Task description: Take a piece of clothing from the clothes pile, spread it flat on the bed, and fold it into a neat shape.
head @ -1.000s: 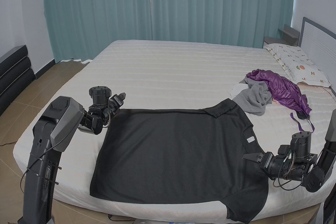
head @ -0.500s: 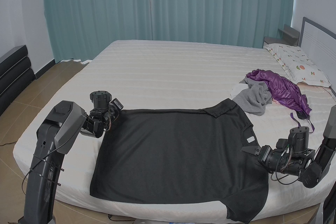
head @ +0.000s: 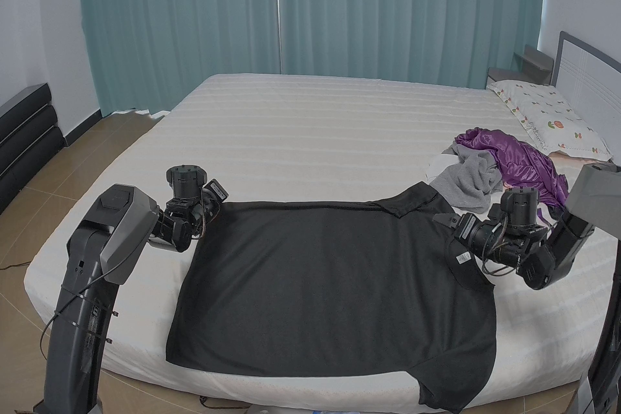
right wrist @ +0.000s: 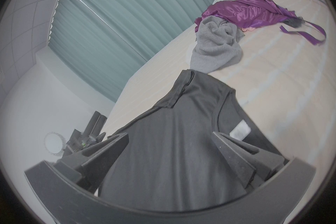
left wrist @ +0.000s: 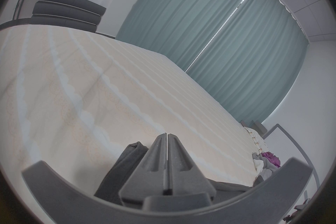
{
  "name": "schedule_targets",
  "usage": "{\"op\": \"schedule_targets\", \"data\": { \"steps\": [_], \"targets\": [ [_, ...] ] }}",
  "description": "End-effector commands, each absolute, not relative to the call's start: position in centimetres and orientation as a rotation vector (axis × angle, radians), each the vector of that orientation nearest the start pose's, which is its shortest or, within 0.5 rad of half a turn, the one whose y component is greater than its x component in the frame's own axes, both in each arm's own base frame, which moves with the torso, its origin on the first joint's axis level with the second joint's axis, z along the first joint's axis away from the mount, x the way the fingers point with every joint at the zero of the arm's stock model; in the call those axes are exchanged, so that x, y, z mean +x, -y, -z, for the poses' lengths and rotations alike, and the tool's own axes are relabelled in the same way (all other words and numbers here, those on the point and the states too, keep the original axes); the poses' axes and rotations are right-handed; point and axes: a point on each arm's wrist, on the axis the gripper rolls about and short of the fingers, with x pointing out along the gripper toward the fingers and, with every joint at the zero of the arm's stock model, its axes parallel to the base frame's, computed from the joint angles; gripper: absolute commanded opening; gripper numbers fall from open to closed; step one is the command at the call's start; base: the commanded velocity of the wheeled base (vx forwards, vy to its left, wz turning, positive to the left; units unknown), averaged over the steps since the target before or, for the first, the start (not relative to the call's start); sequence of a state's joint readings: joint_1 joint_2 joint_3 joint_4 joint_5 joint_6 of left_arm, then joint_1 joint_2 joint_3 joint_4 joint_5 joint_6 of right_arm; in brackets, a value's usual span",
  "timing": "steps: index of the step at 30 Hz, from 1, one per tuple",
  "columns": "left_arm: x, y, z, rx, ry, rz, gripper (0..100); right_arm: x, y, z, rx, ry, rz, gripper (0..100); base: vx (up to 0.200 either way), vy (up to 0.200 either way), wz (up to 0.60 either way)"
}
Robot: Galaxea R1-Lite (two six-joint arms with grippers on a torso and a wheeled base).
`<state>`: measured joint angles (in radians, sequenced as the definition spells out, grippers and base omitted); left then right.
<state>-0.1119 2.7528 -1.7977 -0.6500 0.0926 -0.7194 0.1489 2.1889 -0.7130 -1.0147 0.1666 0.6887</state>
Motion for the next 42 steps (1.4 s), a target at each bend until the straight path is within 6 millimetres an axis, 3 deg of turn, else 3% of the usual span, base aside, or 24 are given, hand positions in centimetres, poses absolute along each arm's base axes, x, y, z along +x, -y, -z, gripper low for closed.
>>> {"op": "schedule_targets", "data": {
  "steps": [1,2,9,16,26,27,33,42],
  "targets": [
    [53.5,5.8,0.9,-0.674,-0.291,-0.114,0,41.2,-4.0,1.5,0.623,-0.591,-0.045,100,0.000,0.000,0.00],
    [53.6,5.6,0.7,-0.671,-0.284,-0.115,0,42.8,-4.0,2.1,0.612,-0.572,-0.041,100,0.000,0.000,0.00],
    [53.5,5.2,-0.4,-0.653,-0.265,-0.120,0,47.0,-6.0,3.5,0.558,-0.521,-0.035,100,0.000,0.000,0.00],
    [53.6,4.4,-0.5,-0.653,-0.249,-0.161,0,50.1,-4.8,3.3,0.524,-0.478,-0.027,100,0.000,0.000,0.00],
    [53.4,4.4,-0.3,-0.652,-0.313,-0.179,0,51.3,-2.4,1.5,0.546,-0.427,-0.001,100,0.000,0.000,0.00],
    [53.4,4.4,-0.6,-0.653,-0.310,-0.174,100,51.3,-2.2,1.5,0.548,-0.426,0.001,100,0.000,0.000,0.00],
    [53.0,4.6,-1.7,-0.663,-0.327,-0.128,100,51.2,-2.2,1.6,0.555,-0.436,-0.008,100,0.000,0.000,0.00],
    [52.5,4.7,-0.2,-0.661,-0.436,-0.112,100,51.1,-2.2,1.6,0.562,-0.436,-0.007,100,0.000,0.000,0.00]
  ]
}}
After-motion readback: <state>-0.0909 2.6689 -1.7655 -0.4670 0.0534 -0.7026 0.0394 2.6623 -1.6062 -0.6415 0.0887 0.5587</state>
